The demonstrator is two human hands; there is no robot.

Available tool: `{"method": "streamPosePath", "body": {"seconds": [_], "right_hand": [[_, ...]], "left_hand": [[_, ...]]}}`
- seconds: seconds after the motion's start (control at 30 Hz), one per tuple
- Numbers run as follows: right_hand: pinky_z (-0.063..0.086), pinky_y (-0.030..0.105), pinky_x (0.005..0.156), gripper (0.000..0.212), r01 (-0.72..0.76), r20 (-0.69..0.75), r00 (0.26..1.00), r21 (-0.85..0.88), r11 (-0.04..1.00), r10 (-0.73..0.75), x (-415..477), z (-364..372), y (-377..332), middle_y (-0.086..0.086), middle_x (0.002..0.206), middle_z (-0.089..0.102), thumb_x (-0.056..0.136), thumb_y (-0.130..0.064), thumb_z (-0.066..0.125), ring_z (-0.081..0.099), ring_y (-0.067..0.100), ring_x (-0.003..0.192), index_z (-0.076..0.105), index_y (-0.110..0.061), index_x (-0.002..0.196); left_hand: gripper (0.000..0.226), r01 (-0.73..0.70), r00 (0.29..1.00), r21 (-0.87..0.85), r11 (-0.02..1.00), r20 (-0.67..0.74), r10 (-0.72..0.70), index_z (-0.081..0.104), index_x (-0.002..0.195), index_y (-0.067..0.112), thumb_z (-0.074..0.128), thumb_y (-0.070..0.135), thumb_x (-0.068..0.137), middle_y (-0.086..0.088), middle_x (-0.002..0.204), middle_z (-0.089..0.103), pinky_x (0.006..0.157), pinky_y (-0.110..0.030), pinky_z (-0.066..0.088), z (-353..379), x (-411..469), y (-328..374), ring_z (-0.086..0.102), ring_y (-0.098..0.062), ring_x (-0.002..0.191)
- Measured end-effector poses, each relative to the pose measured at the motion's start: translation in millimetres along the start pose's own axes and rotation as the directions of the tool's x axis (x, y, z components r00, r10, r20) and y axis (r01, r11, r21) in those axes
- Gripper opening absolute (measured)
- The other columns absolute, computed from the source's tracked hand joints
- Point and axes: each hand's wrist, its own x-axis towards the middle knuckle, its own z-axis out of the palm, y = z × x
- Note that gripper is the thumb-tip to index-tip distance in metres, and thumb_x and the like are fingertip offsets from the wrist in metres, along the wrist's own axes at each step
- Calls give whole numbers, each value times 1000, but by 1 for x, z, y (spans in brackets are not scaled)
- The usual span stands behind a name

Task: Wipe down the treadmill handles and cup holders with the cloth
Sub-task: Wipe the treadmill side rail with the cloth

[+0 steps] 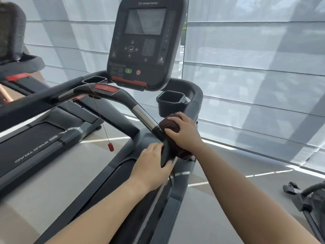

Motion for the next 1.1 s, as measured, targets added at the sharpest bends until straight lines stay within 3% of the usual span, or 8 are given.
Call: {"method": "streamPosePath", "body": {"seconds": [0.2,0.3,0.37,0.5,0.6,0.8,1.0,1.1], "right_hand": [[27,30,97,43,95,-38,995,126,987,-91,-71,5,-30,-9,136,34,78,-49,57,30,18,124,51,-36,119],[30,43,96,46,145,33,989,62,988,-147,-94,18,-50,-12,139,31,76,-57,45,24,16,127,47,-41,119],[28,52,98,43,105,62,992,3,994,-105,-82,17,-55,-12,141,33,78,-55,44,23,18,129,48,-43,119],[29,56,103,38,26,126,992,-59,998,-18,-56,11,-59,-10,138,41,81,-47,48,27,22,131,56,-41,118],[34,53,102,37,34,96,995,-46,998,-30,-69,10,-64,-8,136,42,81,-46,50,30,24,127,57,-36,116],[35,40,100,44,119,-58,992,91,989,-114,-127,28,-73,-16,136,36,77,-54,47,29,15,126,52,-42,118],[34,48,103,39,-74,-13,997,-3,997,73,-111,22,-90,-15,140,38,80,-48,51,31,20,128,54,-44,119],[33,39,101,42,-89,-36,995,4,996,89,-136,25,-101,-13,143,34,82,-48,52,34,25,126,51,-43,124]], "left_hand": [[50,-13,999,58,998,51,10,45,127,29,60,40,81,15,123,51,91,-19,41,-29,-41,-4,50,-4,109],[50,-15,996,74,997,83,9,45,125,35,61,45,78,35,111,44,83,-5,36,-46,-79,-10,46,12,100],[50,33,997,66,997,66,-38,44,125,39,59,50,79,41,108,39,80,-3,34,-52,-99,-14,43,17,99],[53,95,995,38,995,8,-96,39,133,36,52,51,84,29,129,41,92,-16,37,-49,-122,-14,41,6,115],[52,83,996,21,996,-24,-82,39,134,32,51,48,86,24,130,42,97,-18,36,-45,-123,-13,42,4,116],[43,33,998,-25,999,-59,-34,44,125,33,53,45,85,21,119,47,90,-17,35,-39,-120,-18,46,-2,110],[46,27,999,-23,999,-16,-27,43,129,23,50,41,88,7,129,48,91,-21,35,-43,-122,-17,45,-13,116],[45,-38,999,-7,999,5,38,42,129,23,49,40,88,6,128,48,91,-22,32,-51,-138,-21,43,-16,117]]}}
